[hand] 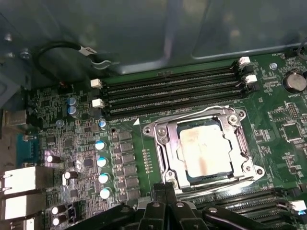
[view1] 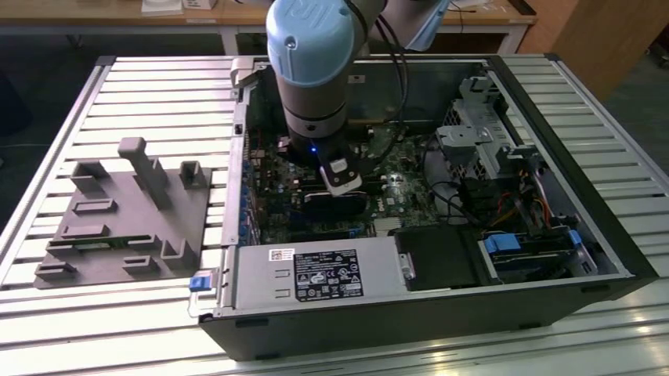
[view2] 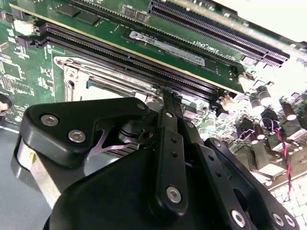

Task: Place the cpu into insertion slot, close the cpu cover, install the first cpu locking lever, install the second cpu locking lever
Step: 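Install the second cpu locking lever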

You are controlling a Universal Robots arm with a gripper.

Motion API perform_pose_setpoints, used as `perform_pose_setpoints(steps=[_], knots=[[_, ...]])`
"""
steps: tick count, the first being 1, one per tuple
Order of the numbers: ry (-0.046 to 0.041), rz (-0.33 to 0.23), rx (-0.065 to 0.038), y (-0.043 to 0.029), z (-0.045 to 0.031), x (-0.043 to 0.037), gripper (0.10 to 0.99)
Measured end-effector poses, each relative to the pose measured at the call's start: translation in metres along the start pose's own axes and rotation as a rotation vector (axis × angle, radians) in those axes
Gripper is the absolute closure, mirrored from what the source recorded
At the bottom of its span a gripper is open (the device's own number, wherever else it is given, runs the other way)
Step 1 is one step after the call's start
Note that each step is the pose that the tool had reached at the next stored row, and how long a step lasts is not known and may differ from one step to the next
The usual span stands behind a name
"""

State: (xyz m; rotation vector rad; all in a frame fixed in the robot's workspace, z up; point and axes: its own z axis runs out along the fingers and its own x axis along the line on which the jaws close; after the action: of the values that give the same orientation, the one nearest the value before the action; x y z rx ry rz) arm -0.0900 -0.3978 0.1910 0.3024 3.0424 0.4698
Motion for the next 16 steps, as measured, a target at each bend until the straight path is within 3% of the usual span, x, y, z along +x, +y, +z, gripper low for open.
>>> perform_pose_setpoints(steps=[7,16], knots=[[0.0008,0.000,-0.002,-0.0007,0.0018,0.0001,0.980],[0.0006,0.000,-0.003,0.0038,-0.0121,-0.0001,0.980]])
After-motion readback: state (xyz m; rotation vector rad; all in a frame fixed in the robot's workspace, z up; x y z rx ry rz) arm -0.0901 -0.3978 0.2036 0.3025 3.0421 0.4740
